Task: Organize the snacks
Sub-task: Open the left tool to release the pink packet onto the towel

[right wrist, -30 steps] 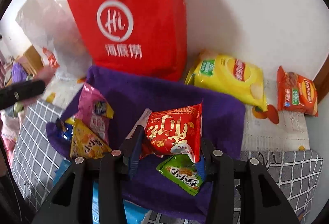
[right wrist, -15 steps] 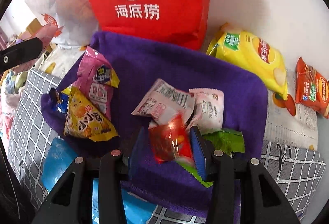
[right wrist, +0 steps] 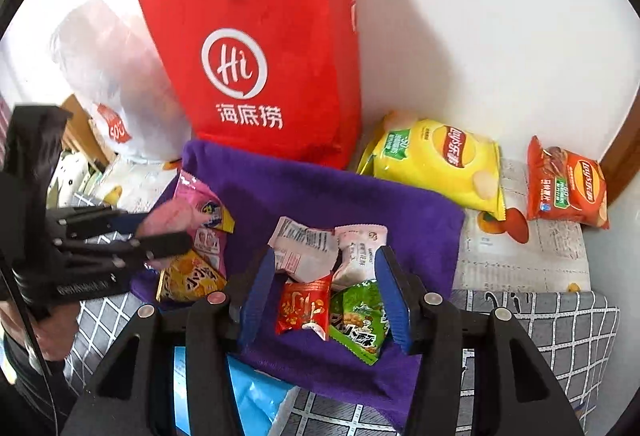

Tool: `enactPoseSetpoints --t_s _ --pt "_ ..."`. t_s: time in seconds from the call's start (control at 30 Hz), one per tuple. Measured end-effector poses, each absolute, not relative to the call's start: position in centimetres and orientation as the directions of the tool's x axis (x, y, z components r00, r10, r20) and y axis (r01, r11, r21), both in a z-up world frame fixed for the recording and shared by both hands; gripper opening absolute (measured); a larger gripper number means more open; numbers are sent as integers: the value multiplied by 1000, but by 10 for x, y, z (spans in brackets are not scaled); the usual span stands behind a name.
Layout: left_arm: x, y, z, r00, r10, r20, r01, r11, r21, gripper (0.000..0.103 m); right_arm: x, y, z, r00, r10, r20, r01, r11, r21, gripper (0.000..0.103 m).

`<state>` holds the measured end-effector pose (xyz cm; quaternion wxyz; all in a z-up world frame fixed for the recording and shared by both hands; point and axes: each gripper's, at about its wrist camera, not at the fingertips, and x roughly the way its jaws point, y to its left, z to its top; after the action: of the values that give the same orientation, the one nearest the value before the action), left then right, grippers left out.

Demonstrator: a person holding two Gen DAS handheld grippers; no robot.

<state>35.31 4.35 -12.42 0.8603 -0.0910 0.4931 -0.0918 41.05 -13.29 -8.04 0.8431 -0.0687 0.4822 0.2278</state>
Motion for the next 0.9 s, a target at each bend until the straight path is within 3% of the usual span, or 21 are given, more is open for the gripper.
enactPoseSetpoints --t_s 0.33,0.47,0.9 --pt "358 48 -128 474 -237 -848 38 968 -249 42 408 -126 -79 443 302 -844 -453 888 81 52" --pt "354 54 -117 511 -249 -823 41 963 -266 53 408 -126 -78 454 298 -839 -441 894 79 52" --pt "339 72 -82 581 -262 -771 35 954 -298 56 397 -126 -60 540 292 -790 -383 921 79 57"
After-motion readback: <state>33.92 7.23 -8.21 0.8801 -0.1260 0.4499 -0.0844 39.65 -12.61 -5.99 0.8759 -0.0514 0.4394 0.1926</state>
